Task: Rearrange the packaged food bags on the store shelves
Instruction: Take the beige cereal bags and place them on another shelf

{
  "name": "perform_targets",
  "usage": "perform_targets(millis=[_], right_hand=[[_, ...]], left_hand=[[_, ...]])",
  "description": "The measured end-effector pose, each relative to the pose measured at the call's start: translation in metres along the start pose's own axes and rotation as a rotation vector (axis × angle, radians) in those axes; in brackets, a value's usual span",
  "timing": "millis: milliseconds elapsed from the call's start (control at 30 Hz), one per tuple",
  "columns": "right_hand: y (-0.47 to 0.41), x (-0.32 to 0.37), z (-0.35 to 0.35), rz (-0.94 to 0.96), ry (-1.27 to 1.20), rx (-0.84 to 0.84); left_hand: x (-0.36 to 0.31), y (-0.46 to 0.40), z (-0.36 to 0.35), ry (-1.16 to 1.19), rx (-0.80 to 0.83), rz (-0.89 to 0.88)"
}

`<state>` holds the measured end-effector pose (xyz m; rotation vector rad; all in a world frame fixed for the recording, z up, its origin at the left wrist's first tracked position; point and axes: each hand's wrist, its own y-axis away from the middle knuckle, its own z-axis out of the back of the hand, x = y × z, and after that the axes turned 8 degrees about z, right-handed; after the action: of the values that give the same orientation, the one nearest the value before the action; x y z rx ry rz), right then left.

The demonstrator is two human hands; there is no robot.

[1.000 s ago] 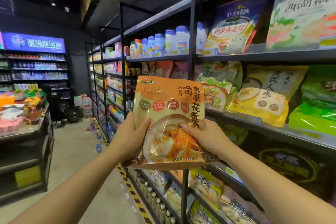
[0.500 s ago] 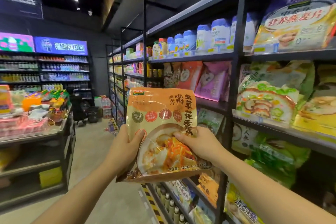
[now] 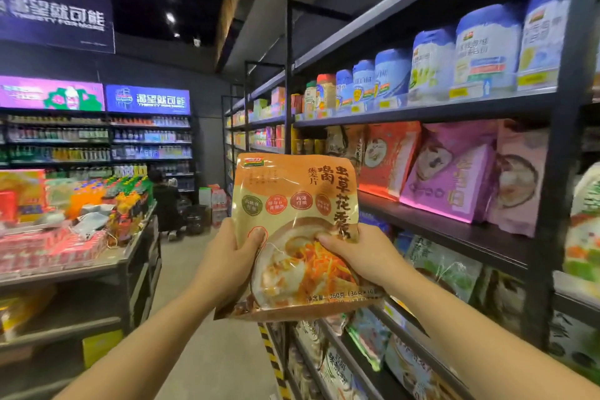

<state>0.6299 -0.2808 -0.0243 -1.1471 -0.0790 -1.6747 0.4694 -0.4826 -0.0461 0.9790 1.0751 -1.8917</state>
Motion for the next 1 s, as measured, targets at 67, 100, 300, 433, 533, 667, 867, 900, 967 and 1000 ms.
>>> perform_targets(millis=[67,100,300,433,533,667,867,900,967,1000], right_hand=[[-0.035,-0.014,-0.011,-0.008,-0.001,0.002],[-0.053,-0.021,-0.017,-0.014,0.007,0.005],[-0.15,-0.062,-0.061,-0.019,0.03,-0.008],[-0.208,-0.081,-0.097,-0.064,0.019,-0.022],[-0.256,-0.087,-0.116,-0.097,0.016,-0.047],[-0.315,-0.096,-0.127,-0.107,0.019,-0.106],[-0.384,-0.129,-0.139,-0.121,0.054,-0.201],[-0.394,-0.135,-0.14,-0.128,0.062,-0.21],[-0.415,-0.149,-0.14,-0.146,0.074,-0.223],[-0.426,-0.157,-0.141,-0.156,0.077,-0.227]], left_hand=[[0.008,-0.032,-0.01,0.007,-0.009,-0.002],[0.013,-0.048,-0.015,0.011,-0.012,0.007],[0.058,-0.15,-0.034,0.008,-0.019,0.023],[0.094,-0.23,-0.041,-0.026,-0.005,-0.012],[0.111,-0.294,-0.047,-0.015,0.033,-0.026],[0.121,-0.368,-0.059,-0.013,0.071,-0.092],[0.133,-0.462,-0.091,0.033,0.172,-0.159],[0.135,-0.475,-0.098,0.047,0.191,-0.164],[0.14,-0.501,-0.114,0.05,0.219,-0.176],[0.143,-0.514,-0.123,0.048,0.23,-0.18]])
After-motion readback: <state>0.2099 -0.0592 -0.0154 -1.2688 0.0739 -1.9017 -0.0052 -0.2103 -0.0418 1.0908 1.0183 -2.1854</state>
